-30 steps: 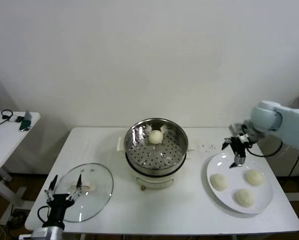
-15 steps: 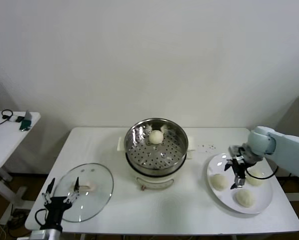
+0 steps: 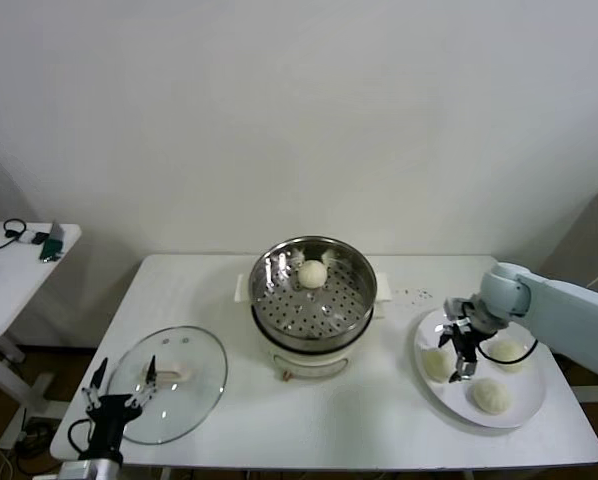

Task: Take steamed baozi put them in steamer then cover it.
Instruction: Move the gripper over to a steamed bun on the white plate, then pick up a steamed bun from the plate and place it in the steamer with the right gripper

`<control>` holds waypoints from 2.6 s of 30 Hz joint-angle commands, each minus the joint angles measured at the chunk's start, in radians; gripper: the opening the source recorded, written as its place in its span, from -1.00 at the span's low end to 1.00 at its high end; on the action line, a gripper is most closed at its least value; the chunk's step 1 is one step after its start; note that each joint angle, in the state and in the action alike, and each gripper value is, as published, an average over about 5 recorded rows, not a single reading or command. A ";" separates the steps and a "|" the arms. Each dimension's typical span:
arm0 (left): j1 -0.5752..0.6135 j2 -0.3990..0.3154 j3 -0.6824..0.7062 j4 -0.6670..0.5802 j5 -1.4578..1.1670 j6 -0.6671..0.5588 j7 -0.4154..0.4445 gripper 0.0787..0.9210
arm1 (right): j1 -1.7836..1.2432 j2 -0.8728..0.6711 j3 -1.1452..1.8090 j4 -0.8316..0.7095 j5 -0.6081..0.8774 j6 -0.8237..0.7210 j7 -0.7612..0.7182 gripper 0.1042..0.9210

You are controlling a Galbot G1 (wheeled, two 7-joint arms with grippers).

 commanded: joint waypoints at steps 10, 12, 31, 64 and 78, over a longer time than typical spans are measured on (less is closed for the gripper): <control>0.004 -0.001 -0.002 0.000 0.000 -0.001 0.000 0.77 | -0.024 0.011 0.028 -0.022 0.001 0.008 -0.013 0.53; 0.004 -0.002 -0.002 0.000 0.000 -0.002 0.000 0.77 | -0.020 0.001 0.027 -0.017 0.007 0.008 -0.013 0.52; 0.026 -0.002 0.026 -0.034 0.038 0.006 -0.007 0.77 | 0.822 0.051 -0.575 0.044 0.496 0.028 -0.021 0.49; 0.037 -0.006 0.056 -0.056 0.070 0.003 -0.007 0.77 | 0.556 0.796 -0.455 -0.172 0.679 -0.079 0.060 0.49; 0.055 0.011 0.047 -0.027 0.063 -0.019 -0.008 0.77 | 0.462 0.838 -0.452 -0.279 0.593 -0.070 0.061 0.49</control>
